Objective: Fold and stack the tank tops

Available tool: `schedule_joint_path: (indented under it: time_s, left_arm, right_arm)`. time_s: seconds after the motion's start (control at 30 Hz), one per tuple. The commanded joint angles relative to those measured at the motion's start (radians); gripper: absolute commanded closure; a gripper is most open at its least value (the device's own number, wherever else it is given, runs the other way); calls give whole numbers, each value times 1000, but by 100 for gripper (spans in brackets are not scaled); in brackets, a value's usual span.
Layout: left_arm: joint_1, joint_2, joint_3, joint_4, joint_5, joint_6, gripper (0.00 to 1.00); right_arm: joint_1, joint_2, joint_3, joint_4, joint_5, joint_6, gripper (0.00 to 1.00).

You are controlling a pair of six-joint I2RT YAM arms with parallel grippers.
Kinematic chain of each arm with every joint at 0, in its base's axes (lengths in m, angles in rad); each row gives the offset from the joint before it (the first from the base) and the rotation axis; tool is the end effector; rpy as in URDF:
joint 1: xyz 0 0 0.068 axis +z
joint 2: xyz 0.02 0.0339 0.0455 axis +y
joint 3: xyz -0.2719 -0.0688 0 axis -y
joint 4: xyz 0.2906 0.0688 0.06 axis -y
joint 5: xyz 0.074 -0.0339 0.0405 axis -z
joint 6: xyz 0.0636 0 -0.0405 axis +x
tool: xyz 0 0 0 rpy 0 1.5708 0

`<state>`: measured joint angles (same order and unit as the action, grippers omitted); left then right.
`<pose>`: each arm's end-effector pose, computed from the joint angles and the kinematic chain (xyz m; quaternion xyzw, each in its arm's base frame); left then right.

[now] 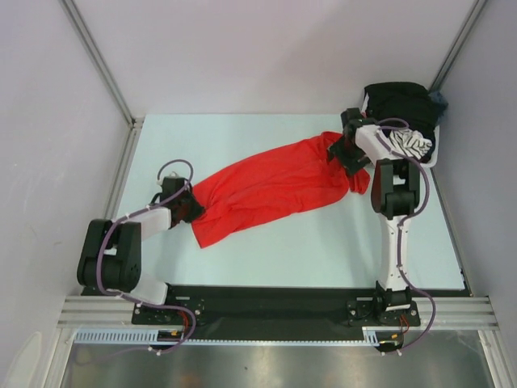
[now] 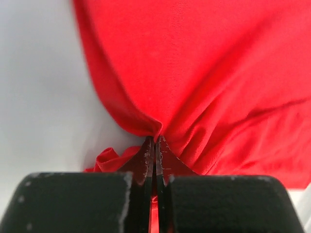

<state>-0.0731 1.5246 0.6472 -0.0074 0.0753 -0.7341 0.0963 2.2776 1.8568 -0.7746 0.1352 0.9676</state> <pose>0.3252 -0.0286 0.0936 -0.2934 0.8943 -0.1646 0.2951 0.5349 0.0431 0.1288 0.4251 0.8833 0.0372 0.1941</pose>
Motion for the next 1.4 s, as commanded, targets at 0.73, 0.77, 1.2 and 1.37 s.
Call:
schedule_joint_path:
  time_s: [0.73,0.77,1.2,1.37]
  left_arm:
    - [-162,-238,-101,-163,-54,-30,100]
    - [-162,-239,-97,-164,-48,-28,100]
    - [-151,-255,-92,-183,-58,-1,100]
    - [-93,-239,-77,-172,-25,18,100]
  right_arm:
    - [-283,-233,-461,503,-42,-193,5]
    - [-283,-260,-473,468,13,-185,4]
    - [-176,-412,-585,400,95,-136,0]
    - [-115,-584,-801,500,144,-41,1]
